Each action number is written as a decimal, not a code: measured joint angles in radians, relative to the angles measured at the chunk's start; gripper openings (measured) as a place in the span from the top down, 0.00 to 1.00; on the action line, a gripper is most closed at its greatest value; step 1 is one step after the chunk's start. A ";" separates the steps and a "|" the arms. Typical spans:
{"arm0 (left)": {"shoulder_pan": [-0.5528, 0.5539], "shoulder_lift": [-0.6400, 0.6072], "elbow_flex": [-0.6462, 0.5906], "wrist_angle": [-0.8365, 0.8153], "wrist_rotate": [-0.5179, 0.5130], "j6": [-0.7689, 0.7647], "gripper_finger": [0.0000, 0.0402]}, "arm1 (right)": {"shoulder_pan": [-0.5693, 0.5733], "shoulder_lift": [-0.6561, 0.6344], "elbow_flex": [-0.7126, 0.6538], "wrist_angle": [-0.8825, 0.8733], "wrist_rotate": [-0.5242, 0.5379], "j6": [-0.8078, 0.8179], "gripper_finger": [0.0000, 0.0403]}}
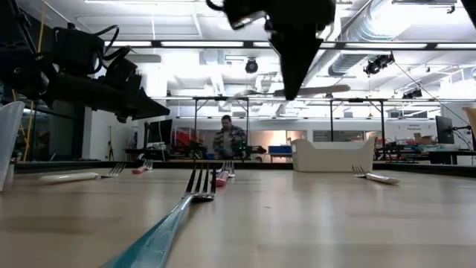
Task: Sort silverware by color (type)
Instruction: Put the bottom white fork into the white bin
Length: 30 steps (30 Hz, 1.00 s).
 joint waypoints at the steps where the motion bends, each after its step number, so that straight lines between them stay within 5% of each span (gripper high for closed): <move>1: 0.000 0.000 0.000 0.000 0.001 0.002 1.00 | -0.029 -0.021 -0.017 -0.013 0.010 -0.042 0.90; 13: 0.000 0.000 0.000 -0.039 0.000 0.061 1.00 | -0.538 -0.424 -0.489 0.220 0.051 -0.480 0.90; 18: -0.001 0.000 0.000 -0.038 0.000 0.055 1.00 | -0.778 -0.553 -0.638 0.377 -0.019 -0.651 0.90; 30: -0.005 0.000 0.000 -0.053 0.000 0.052 1.00 | -1.101 -0.524 -0.776 0.638 -0.231 -0.899 0.88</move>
